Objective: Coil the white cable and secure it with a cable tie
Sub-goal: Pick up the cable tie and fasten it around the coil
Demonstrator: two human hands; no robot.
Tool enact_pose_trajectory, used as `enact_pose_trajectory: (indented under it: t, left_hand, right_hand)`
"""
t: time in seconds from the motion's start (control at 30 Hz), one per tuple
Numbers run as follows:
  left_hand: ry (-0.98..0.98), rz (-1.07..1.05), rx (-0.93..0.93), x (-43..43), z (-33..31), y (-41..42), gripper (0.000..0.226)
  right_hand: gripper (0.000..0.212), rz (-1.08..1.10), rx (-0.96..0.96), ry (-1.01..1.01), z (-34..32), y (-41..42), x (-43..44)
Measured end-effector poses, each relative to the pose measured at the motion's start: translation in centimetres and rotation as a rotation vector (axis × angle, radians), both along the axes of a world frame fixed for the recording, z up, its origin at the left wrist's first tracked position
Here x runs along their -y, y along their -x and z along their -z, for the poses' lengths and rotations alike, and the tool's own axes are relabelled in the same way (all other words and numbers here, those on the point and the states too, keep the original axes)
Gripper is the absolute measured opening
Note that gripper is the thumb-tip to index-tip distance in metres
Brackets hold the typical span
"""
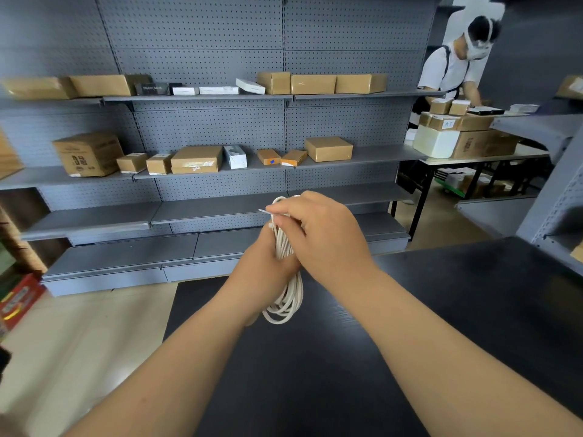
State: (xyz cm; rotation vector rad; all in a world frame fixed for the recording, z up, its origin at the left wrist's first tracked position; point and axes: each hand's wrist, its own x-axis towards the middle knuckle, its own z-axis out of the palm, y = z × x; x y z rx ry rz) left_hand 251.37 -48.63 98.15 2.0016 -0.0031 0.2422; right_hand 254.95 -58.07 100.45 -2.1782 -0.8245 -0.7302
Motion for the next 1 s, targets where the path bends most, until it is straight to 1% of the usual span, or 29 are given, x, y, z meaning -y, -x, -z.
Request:
enact_pose_trajectory:
  t: [0.1,0.27,0.33,0.4,0.47,0.53,0.63,0.73,0.9,1.0]
  left_hand:
    - [0.025,-0.024,0.014,-0.4,-0.3,0.7,0.021]
    - [-0.012,-0.06,0.021,-1.1,-1.0,2.0,0.031]
    - [-0.033,-0.07,0.03,-1.3,-1.3,2.7,0.03]
    - [-0.041,-0.077,0.035,-1.6,-1.7,3.4,0.027]
    - [-0.016,-0.079,0.037,-1.9,-2.0,4.1,0.029]
    - [0.001,-0.069,0.04,-2.0,-2.3,4.6,0.031]
    - [0.017,-0.035,0.052,-2.0,-2.5,5.2,0.029]
    - [0.005,-0.04,0.044,-2.0,-2.7,5.6,0.027]
    - [-0.023,-0.075,0.028,-1.7,-2.9,6.0,0.022]
    - [-0.039,-0.056,0.038,-1.5,-3.0,6.1,0.022]
  right_hand:
    - [0.025,0.007,0.017,-0.008,-0.1,0.2,0.2]
    - [0.036,-0.041,0.073,-0.064,-0.6,1.1,0.0]
    - [0.033,-0.063,0.096,-0.059,-0.8,1.5,-0.1]
    - [0.024,-0.083,0.119,-0.058,-0.9,2.1,0.0]
    - [0.015,-0.095,0.138,-0.059,-1.0,2.5,-0.1]
    - [0.015,-0.11,0.163,-0.057,-1.1,2.9,-0.2]
    - [0.022,-0.129,0.185,-0.051,-1.4,3.5,-0.3]
    - [0.023,-0.134,0.184,-0.046,-1.6,3.9,-0.3]
    - [0.022,-0.14,0.184,-0.035,-1.8,4.1,0.1]
    - [0.014,-0.137,0.183,-0.028,-1.9,4.2,0.4]
